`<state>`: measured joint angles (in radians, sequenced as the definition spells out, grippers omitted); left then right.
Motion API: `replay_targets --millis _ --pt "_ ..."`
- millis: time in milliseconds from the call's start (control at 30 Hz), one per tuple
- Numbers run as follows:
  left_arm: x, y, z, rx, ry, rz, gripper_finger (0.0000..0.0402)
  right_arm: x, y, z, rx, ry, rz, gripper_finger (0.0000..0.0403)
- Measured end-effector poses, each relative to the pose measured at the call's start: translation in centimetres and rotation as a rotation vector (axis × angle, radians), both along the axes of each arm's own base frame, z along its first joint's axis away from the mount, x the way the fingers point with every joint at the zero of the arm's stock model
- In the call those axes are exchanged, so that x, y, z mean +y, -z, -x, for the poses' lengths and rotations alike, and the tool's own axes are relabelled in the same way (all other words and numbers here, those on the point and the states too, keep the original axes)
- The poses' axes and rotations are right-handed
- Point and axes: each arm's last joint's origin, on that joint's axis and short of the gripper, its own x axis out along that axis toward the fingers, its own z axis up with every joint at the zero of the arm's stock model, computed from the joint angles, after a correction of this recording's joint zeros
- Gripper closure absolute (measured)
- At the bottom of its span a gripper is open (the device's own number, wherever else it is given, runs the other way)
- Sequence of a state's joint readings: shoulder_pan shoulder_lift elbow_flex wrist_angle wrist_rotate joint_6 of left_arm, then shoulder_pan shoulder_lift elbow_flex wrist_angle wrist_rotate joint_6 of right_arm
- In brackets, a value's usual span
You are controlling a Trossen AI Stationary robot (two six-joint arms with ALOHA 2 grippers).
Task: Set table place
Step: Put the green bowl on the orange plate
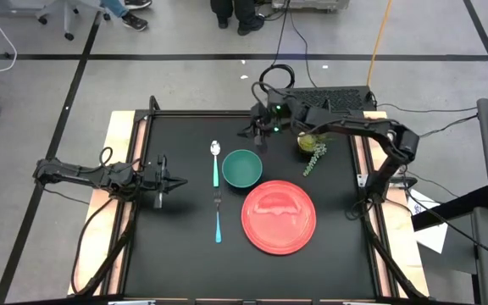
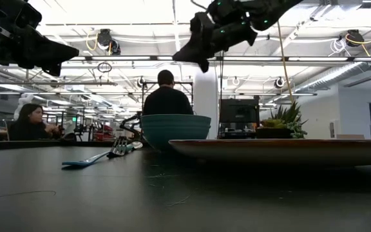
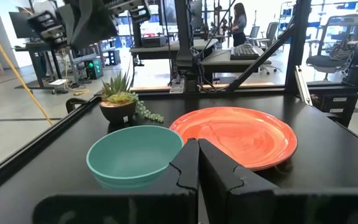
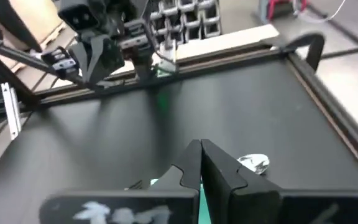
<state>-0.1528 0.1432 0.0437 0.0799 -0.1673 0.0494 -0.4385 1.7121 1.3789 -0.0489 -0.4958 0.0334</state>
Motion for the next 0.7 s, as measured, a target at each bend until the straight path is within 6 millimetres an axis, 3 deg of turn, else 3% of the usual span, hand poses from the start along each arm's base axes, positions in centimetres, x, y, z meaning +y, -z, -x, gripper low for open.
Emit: replay_targets --millis 333,700 --pt "0.0 0.0 0.0 0.0 0.0 0.002 0.0392 -0.7 2.7 -3.1 0.168 -0.054 -0.017 0.0403" --pt "0.0 0.0 0.0 0.002 -0.001 0.001 0.0392 -0.9 2.8 -3.3 0.18 -0.052 -0.013 0.0403"
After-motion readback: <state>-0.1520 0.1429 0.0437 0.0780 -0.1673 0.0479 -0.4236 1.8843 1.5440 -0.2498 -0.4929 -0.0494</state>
